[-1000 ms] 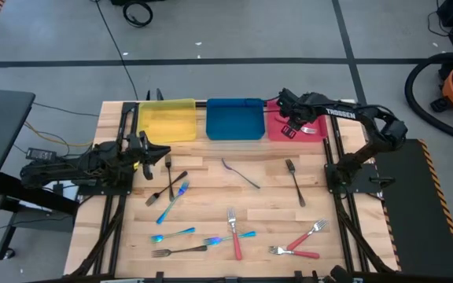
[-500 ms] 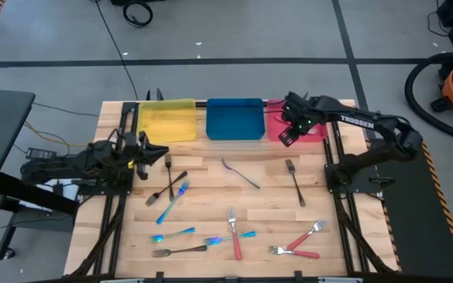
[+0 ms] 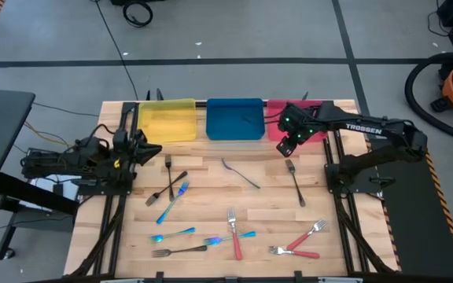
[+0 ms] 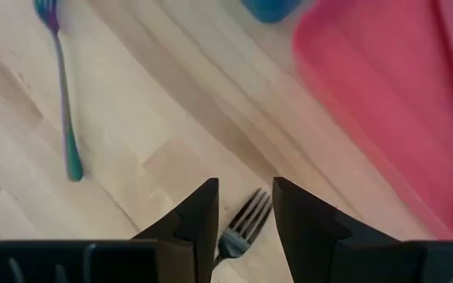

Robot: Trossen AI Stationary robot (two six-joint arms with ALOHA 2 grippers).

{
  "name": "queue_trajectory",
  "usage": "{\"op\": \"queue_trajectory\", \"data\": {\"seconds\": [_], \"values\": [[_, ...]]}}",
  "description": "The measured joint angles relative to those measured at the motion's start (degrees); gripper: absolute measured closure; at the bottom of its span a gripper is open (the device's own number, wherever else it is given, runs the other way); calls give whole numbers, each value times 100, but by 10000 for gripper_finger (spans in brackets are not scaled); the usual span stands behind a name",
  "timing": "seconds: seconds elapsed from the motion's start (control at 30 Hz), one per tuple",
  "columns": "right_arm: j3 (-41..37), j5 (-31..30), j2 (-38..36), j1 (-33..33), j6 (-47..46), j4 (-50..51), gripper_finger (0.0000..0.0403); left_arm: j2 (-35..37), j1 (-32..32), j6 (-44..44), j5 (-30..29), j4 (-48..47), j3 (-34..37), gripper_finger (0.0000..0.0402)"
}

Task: Sort silverware by color (type)
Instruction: Put the blue fork into the yellow bin

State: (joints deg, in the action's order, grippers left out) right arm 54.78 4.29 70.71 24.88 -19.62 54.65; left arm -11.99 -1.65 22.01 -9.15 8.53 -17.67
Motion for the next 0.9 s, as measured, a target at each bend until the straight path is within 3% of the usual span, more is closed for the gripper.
{"op": "queue_trajectory", "data": {"seconds": [0.23,0.73,0.9], "values": [[0,-179,38,-225,2,-122,274,0,24,-1016,-13,-26,8,363],[0,-323,35,-464,4,-235,274,-101,24,-877,-118,-220,19,363],[0,-324,35,-494,4,-272,274,-492,24,-1107,-118,-244,19,363]]}}
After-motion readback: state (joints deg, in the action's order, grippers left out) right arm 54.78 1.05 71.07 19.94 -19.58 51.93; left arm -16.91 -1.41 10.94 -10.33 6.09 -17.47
